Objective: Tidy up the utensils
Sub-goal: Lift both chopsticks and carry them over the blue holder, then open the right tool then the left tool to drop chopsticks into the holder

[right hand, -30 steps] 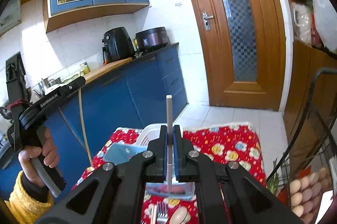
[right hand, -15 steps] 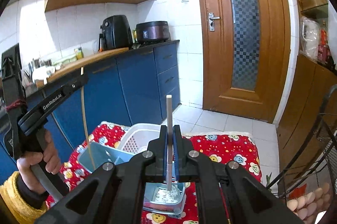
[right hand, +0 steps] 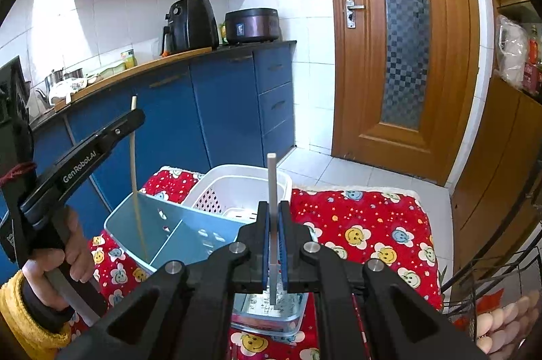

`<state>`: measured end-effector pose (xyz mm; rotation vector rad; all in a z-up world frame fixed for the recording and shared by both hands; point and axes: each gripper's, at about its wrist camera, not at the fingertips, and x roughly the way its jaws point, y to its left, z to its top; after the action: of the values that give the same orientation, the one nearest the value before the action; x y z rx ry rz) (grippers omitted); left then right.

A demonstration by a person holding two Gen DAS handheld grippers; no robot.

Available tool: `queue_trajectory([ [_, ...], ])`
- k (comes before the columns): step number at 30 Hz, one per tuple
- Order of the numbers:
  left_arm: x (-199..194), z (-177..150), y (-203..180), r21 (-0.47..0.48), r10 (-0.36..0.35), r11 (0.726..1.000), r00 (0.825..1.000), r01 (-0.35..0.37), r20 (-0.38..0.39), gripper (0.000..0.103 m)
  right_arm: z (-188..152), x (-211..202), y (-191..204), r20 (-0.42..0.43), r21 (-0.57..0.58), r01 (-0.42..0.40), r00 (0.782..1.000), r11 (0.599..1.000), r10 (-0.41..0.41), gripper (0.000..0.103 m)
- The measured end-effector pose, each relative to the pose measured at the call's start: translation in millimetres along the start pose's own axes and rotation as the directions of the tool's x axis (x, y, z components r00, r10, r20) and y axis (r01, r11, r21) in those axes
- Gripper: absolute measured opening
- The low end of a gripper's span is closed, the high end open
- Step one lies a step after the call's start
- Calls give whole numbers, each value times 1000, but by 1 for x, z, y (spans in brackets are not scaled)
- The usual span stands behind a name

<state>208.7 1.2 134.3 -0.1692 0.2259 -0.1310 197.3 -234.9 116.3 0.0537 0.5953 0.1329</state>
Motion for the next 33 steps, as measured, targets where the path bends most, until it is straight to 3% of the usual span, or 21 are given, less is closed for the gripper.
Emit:
queue_trajectory([
  [9, 1, -11, 3, 0, -12, 1000, 999, 12, -36, 4, -4, 5, 10, -21, -9, -18, 1000, 1000, 18, 8],
  [11, 0, -13, 2, 9, -19, 1000, 999, 20, -51, 4, -4, 5, 11, -23, -3, -19, 1000, 1000, 18, 22],
  [20, -13, -7, 3, 10, -19, 1000, 997, 20, -70, 16, 0, -12, 11, 31, 33, -41, 999, 999, 40, 38],
  [24, -24, 0, 5, -5, -30, 1000, 997, 29, -65, 28, 5, -25, 8, 62, 47, -30, 998, 998, 27, 38],
  [33, -53, 11, -1, 12, -71, 997, 994, 72, -80, 35, 3, -56, 5, 87, 73, -8, 996, 997, 2, 38],
])
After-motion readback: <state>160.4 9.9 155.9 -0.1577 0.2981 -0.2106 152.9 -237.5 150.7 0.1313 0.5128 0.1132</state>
